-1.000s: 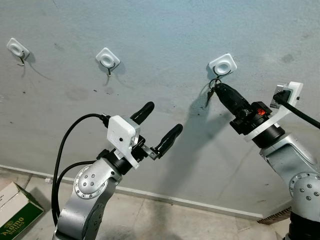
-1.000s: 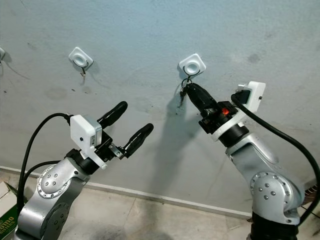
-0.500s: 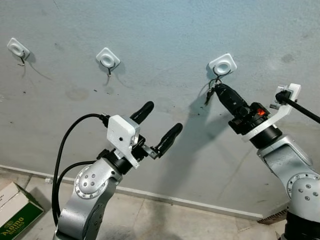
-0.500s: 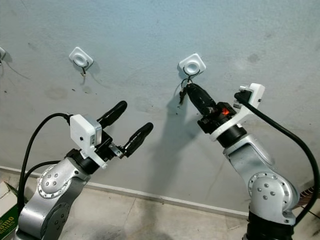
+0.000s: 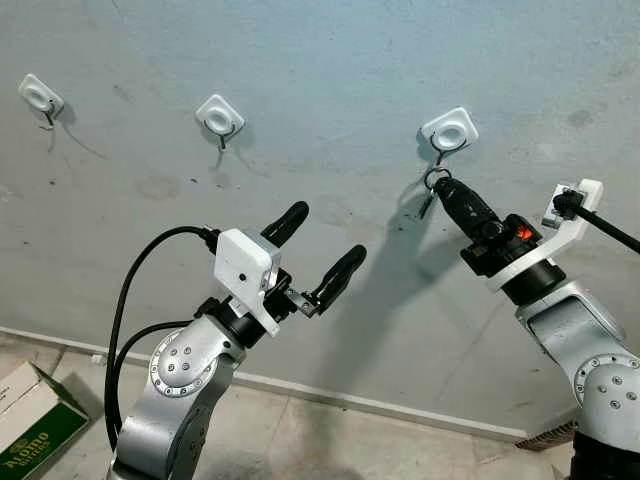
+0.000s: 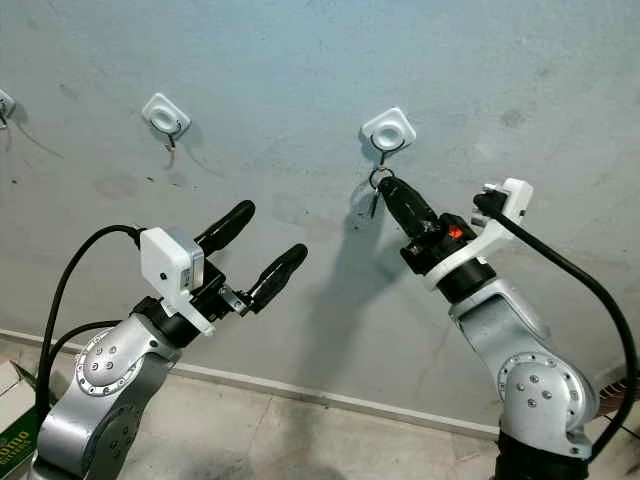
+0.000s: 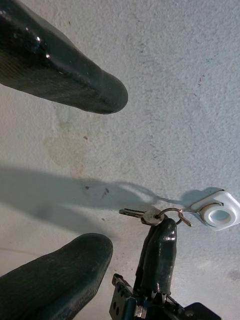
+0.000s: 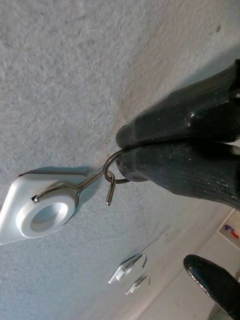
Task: Hang keys on a hook
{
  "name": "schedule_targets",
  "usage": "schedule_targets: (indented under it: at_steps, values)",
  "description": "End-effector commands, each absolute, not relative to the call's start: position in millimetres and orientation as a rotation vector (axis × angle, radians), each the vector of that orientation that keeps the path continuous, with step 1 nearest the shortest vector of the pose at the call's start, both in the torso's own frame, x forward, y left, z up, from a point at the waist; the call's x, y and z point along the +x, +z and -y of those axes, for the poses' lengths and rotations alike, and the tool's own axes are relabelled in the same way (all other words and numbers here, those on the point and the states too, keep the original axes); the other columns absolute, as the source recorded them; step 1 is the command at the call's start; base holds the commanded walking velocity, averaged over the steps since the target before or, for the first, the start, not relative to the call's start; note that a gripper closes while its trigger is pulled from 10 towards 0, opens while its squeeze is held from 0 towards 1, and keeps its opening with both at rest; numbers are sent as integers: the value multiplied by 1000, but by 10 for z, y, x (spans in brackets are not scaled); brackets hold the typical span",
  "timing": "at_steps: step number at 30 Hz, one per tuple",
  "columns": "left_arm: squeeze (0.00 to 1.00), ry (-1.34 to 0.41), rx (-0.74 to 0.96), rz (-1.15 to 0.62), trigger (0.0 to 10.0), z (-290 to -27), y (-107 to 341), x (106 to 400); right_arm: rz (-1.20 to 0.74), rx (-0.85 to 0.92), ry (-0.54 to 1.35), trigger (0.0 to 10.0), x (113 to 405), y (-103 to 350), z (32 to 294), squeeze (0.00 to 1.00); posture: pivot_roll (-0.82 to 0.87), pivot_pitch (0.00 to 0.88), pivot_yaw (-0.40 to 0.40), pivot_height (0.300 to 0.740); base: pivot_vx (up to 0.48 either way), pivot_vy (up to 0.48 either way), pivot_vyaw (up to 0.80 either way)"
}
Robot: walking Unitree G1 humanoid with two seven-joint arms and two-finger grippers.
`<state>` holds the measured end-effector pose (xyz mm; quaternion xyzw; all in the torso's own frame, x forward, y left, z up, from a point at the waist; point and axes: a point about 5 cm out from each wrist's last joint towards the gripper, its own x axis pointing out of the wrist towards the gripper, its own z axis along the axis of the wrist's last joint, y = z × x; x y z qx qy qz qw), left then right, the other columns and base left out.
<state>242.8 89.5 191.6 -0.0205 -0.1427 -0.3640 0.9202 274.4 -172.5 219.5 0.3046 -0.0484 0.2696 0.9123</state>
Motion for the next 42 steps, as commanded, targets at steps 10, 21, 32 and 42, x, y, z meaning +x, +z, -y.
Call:
schedule_targets:
  at_steps: [10,21,32,42]
  values:
    - [0,-781,-36,336,10000,-834,2006,2395,42,554,485,10000,2748,2042,1776,596,-89,109,27,740,0,0,0]
    - [0,-782,-41,337,10000,-825,2011,2401,-32,425,482,10000,2704,1838,1726,1000,-91,110,26,740,0,0,0]
    - [0,-761,-30,295,10000,-879,1886,2383,-18,326,426,10000,2710,1784,1802,1000,-88,116,27,740,0,0,0]
    - [0,-750,-33,290,10000,-886,1874,2388,71,186,441,10000,2704,1873,1737,1000,-87,118,25,740,0,0,0]
